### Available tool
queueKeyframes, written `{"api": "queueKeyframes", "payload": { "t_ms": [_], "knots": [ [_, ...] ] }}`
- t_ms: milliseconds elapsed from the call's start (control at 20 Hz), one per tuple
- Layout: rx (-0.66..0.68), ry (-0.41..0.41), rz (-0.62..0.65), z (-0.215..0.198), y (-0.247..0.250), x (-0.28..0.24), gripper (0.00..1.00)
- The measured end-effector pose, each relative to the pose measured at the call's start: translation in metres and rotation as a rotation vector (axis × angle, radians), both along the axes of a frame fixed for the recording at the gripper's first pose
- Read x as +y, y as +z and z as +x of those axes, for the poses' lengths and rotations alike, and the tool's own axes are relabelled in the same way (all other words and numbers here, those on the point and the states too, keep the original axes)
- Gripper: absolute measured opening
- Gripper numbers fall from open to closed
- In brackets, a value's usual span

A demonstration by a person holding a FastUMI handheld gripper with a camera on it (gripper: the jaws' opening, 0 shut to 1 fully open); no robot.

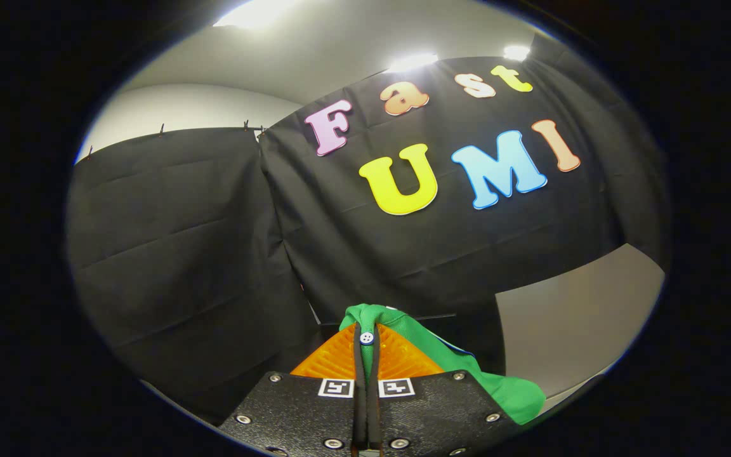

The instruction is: Put the clothes into the washing machine and then close the washing machine lid.

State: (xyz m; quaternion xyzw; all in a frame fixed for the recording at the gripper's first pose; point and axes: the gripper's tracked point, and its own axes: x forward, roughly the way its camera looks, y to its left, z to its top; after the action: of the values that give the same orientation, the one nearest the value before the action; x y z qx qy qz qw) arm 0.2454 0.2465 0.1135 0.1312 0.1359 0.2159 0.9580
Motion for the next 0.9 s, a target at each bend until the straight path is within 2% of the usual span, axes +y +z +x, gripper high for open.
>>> {"api": "queueKeyframes", "payload": {
  "t_ms": [500, 900],
  "knots": [
    [0.102, 0.071, -0.031, 0.057, -0.069, 0.065, 0.0],
    [0.212, 0.111, -0.103, 0.077, -0.148, 0.1, 0.0]
  ]
}}
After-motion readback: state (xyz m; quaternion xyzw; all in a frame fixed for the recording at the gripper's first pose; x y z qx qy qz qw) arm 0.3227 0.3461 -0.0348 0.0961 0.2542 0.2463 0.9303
